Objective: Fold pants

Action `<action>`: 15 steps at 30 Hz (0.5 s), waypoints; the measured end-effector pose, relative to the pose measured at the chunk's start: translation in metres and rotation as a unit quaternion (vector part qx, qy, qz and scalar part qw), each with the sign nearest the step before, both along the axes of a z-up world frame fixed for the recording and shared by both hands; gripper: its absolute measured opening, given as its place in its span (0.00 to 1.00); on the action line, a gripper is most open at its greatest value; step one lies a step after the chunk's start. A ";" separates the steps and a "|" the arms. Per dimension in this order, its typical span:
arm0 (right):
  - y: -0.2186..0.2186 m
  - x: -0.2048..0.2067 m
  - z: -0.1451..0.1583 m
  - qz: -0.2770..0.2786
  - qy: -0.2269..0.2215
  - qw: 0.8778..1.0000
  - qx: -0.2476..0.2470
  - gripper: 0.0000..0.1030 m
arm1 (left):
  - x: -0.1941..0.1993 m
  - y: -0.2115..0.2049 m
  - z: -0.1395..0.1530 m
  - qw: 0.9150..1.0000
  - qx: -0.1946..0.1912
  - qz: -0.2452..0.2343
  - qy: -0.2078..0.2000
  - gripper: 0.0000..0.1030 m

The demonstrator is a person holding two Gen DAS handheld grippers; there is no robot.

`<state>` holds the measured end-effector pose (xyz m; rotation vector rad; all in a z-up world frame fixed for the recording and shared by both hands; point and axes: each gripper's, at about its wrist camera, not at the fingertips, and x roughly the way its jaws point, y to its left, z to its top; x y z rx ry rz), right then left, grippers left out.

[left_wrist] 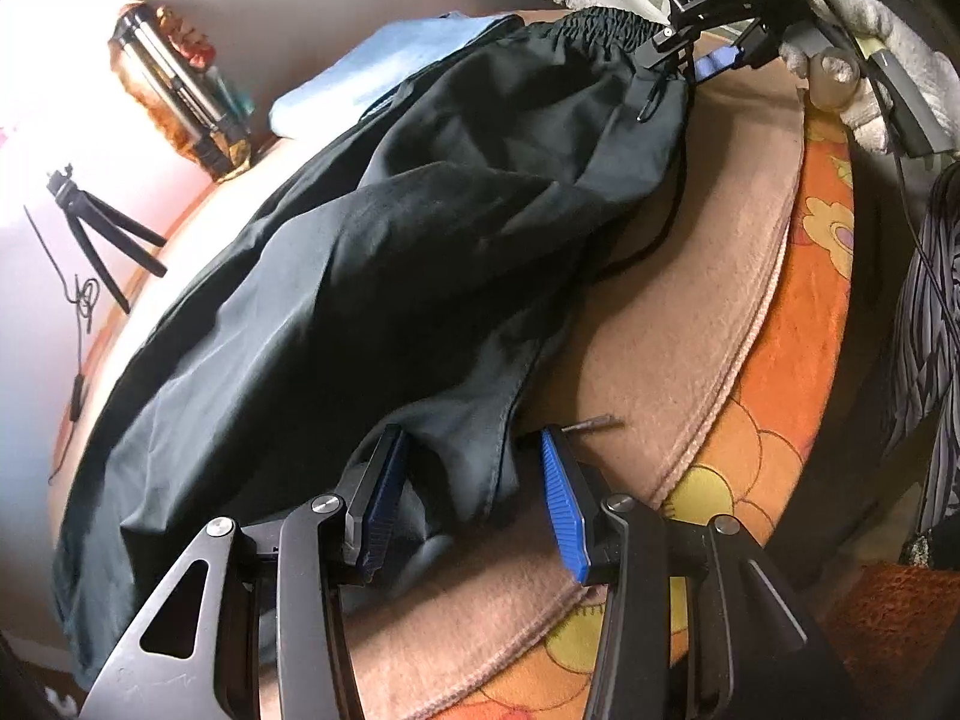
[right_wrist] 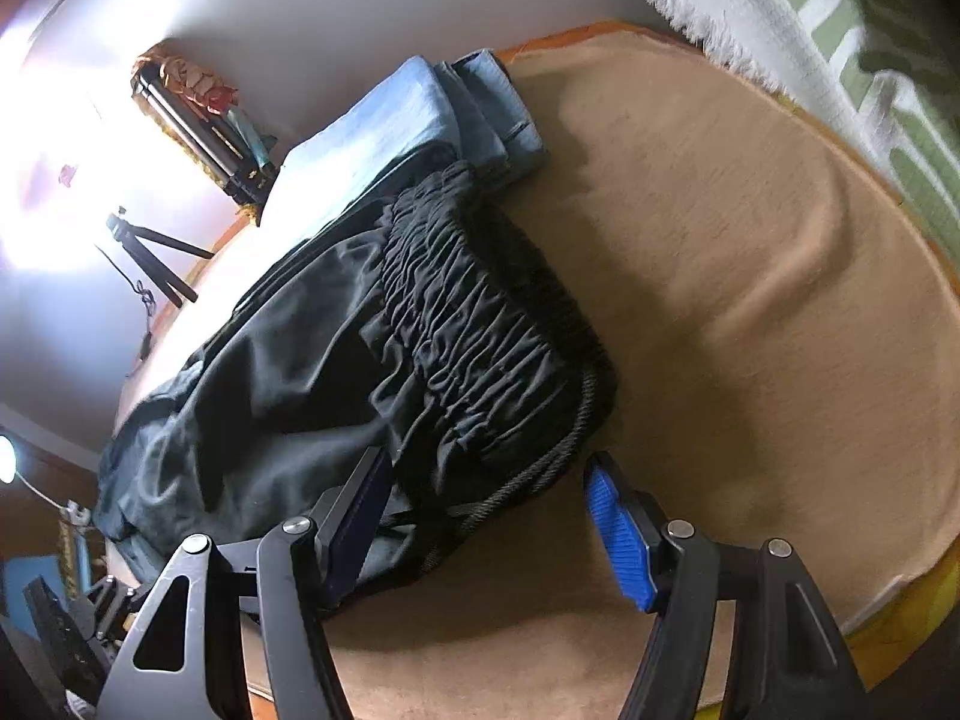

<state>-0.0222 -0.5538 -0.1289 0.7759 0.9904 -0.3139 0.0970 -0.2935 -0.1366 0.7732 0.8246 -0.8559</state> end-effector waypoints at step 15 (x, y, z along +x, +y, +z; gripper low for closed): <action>-0.009 0.013 -0.017 -0.061 -0.040 0.997 0.037 0.37 | 0.015 0.019 0.030 0.994 -0.080 -0.004 0.072 0.05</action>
